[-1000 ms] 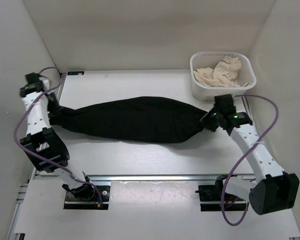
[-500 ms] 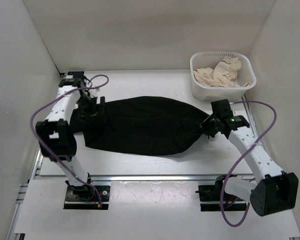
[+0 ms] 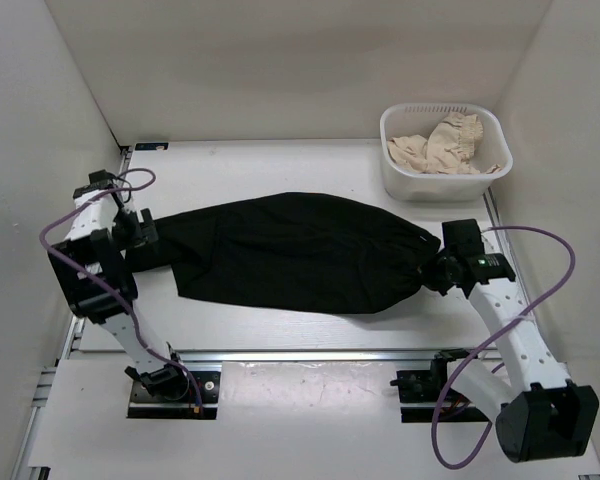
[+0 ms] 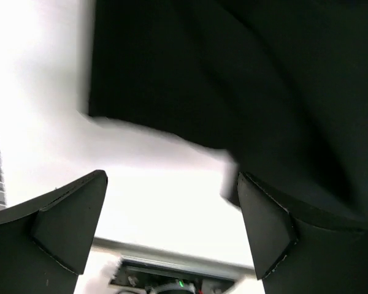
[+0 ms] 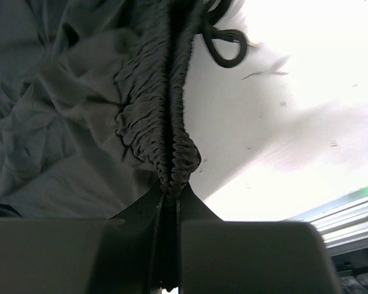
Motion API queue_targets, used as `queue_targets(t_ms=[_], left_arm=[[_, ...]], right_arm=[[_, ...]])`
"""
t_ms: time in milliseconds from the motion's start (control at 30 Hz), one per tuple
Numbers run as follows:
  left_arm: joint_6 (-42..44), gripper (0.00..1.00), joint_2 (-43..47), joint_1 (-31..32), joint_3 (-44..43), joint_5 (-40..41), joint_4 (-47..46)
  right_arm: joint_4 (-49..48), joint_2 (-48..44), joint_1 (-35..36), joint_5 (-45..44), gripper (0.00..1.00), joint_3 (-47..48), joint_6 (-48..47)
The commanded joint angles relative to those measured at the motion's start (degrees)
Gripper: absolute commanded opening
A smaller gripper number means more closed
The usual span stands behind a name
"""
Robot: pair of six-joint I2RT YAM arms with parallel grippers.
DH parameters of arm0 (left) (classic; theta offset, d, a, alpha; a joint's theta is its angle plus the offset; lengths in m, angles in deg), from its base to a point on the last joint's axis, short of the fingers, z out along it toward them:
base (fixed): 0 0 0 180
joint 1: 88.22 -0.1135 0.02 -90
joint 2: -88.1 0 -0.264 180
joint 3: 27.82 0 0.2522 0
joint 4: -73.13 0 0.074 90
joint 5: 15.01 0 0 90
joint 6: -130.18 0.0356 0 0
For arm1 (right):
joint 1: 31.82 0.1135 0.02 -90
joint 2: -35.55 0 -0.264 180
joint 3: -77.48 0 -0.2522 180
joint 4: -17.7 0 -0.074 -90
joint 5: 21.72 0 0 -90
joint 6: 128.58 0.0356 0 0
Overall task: Fold and stack the trousers
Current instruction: Flatten the trousers out
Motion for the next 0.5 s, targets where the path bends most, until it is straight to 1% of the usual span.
queue_targets(t_ms=[0, 67, 133, 167, 233, 267, 300, 333, 367, 400, 433, 467], left_arm=[[0.01, 0.99, -4.37, -2.48, -1.32, 8.27, -7.03], [0.01, 0.99, -7.19, -2.49, -2.03, 10.92, -9.93], [0.01, 1.0, -10.97, -1.71, -2.82, 11.46, -12.04], [0.01, 1.0, -12.2, -1.18, -3.43, 10.67, -12.57], [0.01, 1.0, -15.37, -0.21, -5.46, 4.89, -12.58], [0.01, 0.94, -16.77, 0.49, -6.16, 2.6, -12.58], [0.01, 0.82, -17.3, 0.5, -7.56, -2.2, -12.05], [0.01, 0.6, -17.83, 1.02, -8.27, -4.69, -12.05], [0.01, 0.56, -19.14, 1.02, -9.23, -7.24, -10.66], [0.01, 0.53, -19.85, 1.02, -11.24, -11.7, -7.34], [0.01, 0.31, -20.55, 1.02, -11.96, -13.31, -5.65], [0.01, 0.14, -21.08, 1.02, -11.97, -13.33, -4.85]], right_arm=[[3.54, -4.12, -2.61, -4.5, 0.0, 0.43, -3.0], [5.3, -5.18, -5.15, -4.51, 0.0, 0.43, -4.75], [6.53, -5.97, -7.88, -4.51, 0.0, 0.95, -6.08], [6.54, -5.97, -8.76, -3.81, 0.0, 0.95, -7.56], [7.85, -5.97, -11.23, -3.2, 0.0, 1.65, -9.06], [7.86, -5.97, -12.02, -3.19, 0.0, 2.53, -10.55], [8.73, -5.97, -12.72, -3.19, 0.0, 2.54, -11.26], [9.43, -5.37, -14.12, -3.19, 0.0, 3.49, -11.88], [9.44, -5.36, -14.83, -2.5, 0.0, 4.02, -13.01], [9.96, -4.75, -15.97, -2.49, 0.0, 4.99, -13.03], [10.49, -4.74, -15.98, -1.97, 0.0, 5.52, -13.81], [10.49, -4.22, -16.68, -1.96, 0.0, 6.05, -14.43]])
